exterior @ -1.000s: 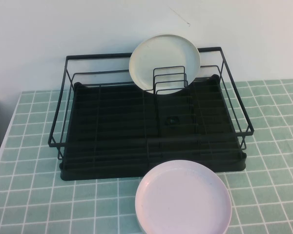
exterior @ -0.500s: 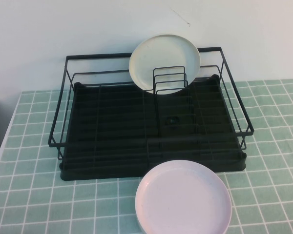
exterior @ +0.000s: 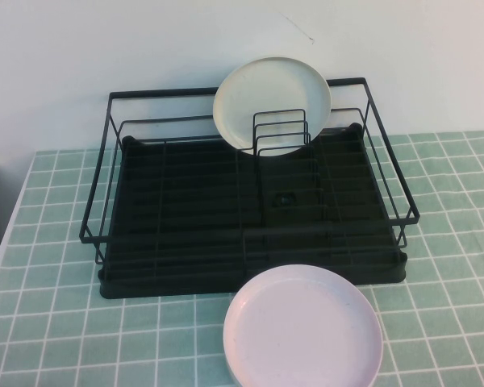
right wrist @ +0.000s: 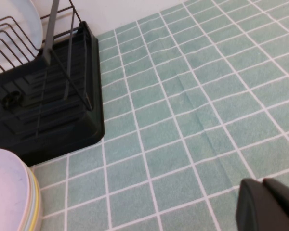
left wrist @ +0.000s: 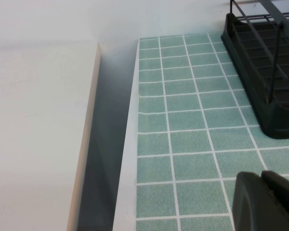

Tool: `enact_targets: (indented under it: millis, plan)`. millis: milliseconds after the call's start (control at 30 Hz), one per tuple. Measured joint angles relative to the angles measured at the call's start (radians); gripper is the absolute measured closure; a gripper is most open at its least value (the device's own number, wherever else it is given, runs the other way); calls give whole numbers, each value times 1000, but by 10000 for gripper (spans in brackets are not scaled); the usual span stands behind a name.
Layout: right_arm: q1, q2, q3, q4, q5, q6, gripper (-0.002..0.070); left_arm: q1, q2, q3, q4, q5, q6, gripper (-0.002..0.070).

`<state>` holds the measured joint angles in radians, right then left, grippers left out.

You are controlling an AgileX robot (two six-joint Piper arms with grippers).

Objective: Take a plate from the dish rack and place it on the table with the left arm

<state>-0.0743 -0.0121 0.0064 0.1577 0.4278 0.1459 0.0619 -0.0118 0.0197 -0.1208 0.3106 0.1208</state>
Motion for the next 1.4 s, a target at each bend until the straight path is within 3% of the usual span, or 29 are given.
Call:
enact_targets:
  millis: [533,733,900,1033,1100,1233,1400]
  plan:
    - [0,0,0,0,0,0,678,0,0,2,-40,-37,0,678]
    - [0,0,0,0,0,0,678,0,0,2,-280,-217,-2,678]
    - [0,0,0,0,0,0,678,0,0,2,-562,-462,-39,678]
    - [0,0,0,0,0,0,678,0,0,2,-807,-640,-184,678]
    - [0,0,0,0,0,0,678,0,0,2,-838,-699,-265,678]
    - [0,0,0,0,0,0,678,0,0,2,-686,-792,-440,678]
    - [0,0,0,0,0,0,678,0,0,-102,-269,-924,-500,678]
